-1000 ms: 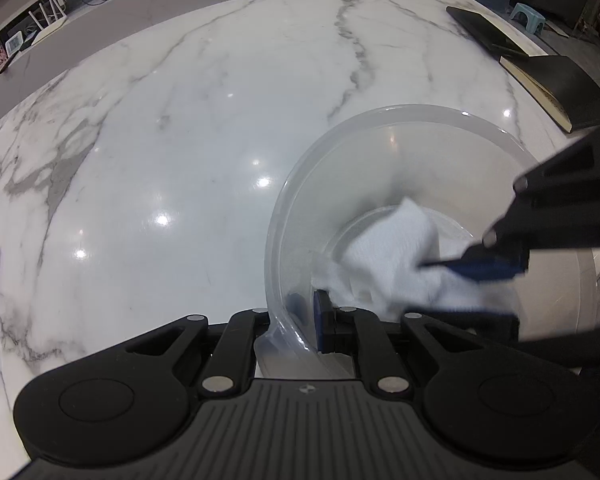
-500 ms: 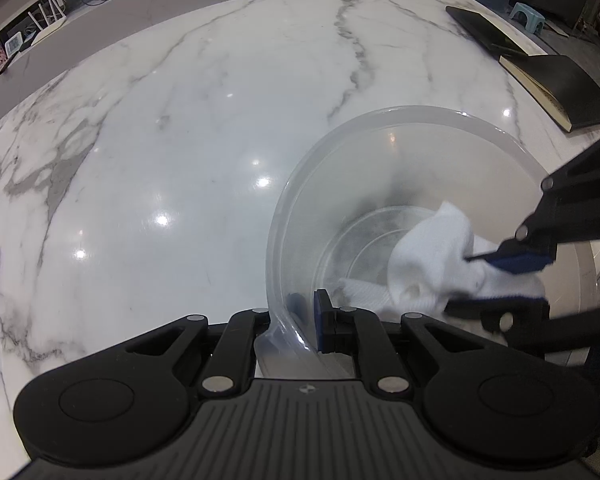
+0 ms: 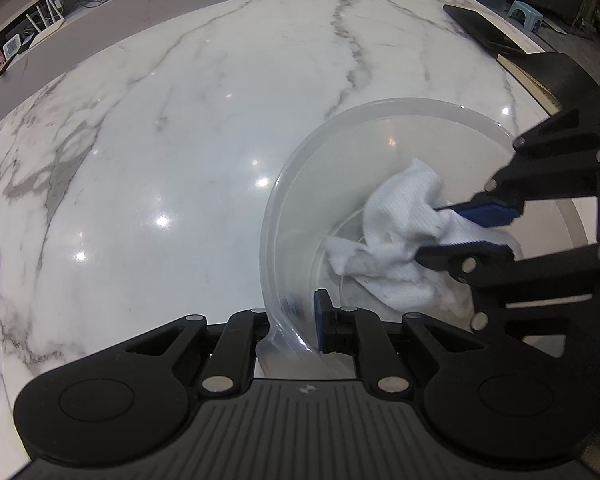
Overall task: Clean bowl
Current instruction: 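Scrub the cloth around the bowl bottom with the right gripper while the left holds the rim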
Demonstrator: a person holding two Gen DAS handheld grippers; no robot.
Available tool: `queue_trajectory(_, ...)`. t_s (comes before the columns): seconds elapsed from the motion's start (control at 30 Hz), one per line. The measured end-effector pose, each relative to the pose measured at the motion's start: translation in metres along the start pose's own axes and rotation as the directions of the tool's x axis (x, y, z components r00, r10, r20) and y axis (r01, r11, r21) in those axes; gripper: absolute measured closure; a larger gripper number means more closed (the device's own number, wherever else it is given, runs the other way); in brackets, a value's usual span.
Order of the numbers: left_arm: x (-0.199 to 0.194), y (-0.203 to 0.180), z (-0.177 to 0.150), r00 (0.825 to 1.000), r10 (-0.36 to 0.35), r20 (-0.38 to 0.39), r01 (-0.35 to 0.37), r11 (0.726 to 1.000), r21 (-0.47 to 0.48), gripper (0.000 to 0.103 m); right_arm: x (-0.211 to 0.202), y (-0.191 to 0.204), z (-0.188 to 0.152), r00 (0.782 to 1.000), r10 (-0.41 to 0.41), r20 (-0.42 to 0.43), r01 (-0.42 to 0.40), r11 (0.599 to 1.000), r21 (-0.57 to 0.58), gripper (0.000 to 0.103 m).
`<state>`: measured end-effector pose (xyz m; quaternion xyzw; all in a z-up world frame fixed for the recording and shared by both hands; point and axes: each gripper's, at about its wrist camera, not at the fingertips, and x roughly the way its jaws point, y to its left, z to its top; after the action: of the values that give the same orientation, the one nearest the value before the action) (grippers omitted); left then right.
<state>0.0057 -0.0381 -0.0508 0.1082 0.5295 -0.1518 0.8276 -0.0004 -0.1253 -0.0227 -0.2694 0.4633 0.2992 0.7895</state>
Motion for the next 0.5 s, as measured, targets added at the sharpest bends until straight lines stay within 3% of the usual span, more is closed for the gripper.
queue_trajectory(0.2, 0.001, 0.002, 0.000, 1.000, -0.005, -0.001, 0.005, 1.000, -0.006, 0.093, 0.001, 0.011, -0.002, 0.998, 0.025, 0.050, -0.023, 0.999, -0.041, 0.088)
queue_trajectory(0.5, 0.001, 0.004, -0.001, 1.000, -0.009, -0.001, 0.009, 1.000, 0.001, 0.093, 0.002, 0.011, 0.001, 0.997, 0.063, 0.046, -0.060, 0.996, -0.061, 0.088)
